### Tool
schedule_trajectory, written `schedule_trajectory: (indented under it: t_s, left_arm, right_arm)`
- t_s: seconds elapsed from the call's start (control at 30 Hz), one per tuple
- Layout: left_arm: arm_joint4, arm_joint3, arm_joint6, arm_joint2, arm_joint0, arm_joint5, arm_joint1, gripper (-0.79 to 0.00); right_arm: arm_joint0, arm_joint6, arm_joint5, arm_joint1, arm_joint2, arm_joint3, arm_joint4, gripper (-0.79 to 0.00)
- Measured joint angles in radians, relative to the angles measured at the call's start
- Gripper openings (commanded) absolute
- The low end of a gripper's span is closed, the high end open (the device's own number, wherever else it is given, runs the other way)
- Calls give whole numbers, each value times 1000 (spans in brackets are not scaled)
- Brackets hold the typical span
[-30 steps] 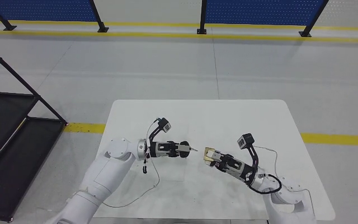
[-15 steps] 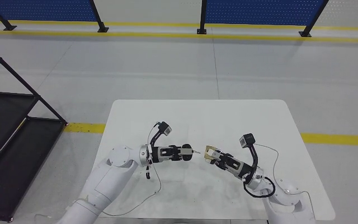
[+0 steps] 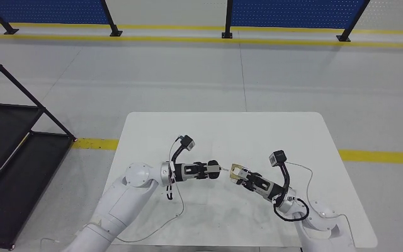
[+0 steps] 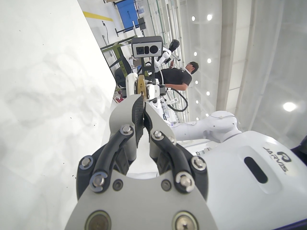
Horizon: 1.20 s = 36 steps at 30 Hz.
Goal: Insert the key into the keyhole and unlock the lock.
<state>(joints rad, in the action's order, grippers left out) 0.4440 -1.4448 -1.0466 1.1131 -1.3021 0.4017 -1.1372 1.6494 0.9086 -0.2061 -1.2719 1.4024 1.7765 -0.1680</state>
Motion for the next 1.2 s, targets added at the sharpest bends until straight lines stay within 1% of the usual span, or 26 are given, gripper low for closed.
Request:
schedule_trajectory:
  t_s: [0.47, 1.2]
  left_arm:
    - [-7, 13, 12, -19, 16, -8, -2, -785]
    - [-19, 8, 6, -37, 19, -11, 0, -785]
  right_arm:
    - [-2, -7, -7, 15, -15, -2, -11, -785]
    - [4, -41, -7, 37, -28, 5, -15, -785]
